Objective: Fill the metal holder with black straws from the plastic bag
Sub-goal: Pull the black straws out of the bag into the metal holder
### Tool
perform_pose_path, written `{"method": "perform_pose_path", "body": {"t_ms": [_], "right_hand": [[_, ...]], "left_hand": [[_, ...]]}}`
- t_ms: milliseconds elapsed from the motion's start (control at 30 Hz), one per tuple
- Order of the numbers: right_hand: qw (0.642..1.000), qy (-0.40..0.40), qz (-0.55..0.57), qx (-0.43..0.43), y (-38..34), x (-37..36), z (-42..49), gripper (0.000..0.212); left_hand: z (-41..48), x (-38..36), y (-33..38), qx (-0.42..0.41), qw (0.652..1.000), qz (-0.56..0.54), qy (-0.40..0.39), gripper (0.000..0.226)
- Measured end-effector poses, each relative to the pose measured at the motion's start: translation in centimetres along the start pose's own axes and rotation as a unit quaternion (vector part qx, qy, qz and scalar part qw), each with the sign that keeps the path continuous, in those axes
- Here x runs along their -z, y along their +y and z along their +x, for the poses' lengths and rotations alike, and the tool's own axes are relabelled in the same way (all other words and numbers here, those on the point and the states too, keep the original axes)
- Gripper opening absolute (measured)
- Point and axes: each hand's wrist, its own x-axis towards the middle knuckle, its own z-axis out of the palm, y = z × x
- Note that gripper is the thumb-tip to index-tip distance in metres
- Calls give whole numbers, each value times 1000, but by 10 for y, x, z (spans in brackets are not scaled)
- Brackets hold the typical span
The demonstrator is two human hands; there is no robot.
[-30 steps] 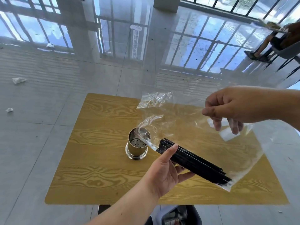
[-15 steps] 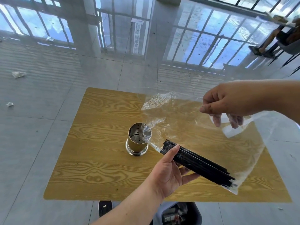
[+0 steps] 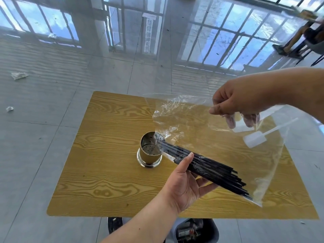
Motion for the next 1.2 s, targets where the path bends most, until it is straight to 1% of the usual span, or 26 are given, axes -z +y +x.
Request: {"method": "perform_pose_path", "body": {"t_ms": [100,200,233,333,367,467,500,600,767,900,1000,1067,1133,1200], "right_hand": [[1000,-4,-3,-3,-3,2,3,39],[1000,-7,-9,-6,-8,3,6,39],[1000,-7,-13,-8,-10,4,7,40],[1000,-6,-27,-12,-16,8,10,40],[1000,-5,-28,-12,-18,9,10,39],[999,-5,-29,-14,-22,11,13,39],[999,-7,-32,-14,-23,12,14,39],[999,-6,-46,-16,-26,17,16,40],[998,1,-53,-19,-29,22,22,39],[998,3,-53,-22,-32,28,27,39],[997,9,-67,-21,-31,30,30,38],[994,45,-99,-19,-26,30,35,33],[992,73,-105,-20,-20,31,39,30],[994,62,-85,-28,-11,33,44,30]], "left_hand": [[-1,0,2,-2,1000,-16,11,58],[-1,0,2,-1,1000,-16,24,69],[-1,-1,2,-1,1000,-18,22,68],[-1,-4,1,-1,999,-30,22,56],[0,-3,1,-1,999,-30,25,57],[-1,-5,2,-2,999,-25,25,74],[-1,-5,2,-1,999,-27,23,74],[-1,-8,2,-3,999,-32,12,63],[1,-13,2,-6,999,-42,-4,67],[3,-12,3,-6,998,-54,-10,57],[2,-17,4,-5,998,-61,-10,60],[3,-19,4,-4,998,-69,-11,63],[2,-21,4,-3,997,-71,-12,65],[2,-22,4,-1,997,-72,-18,65]]}}
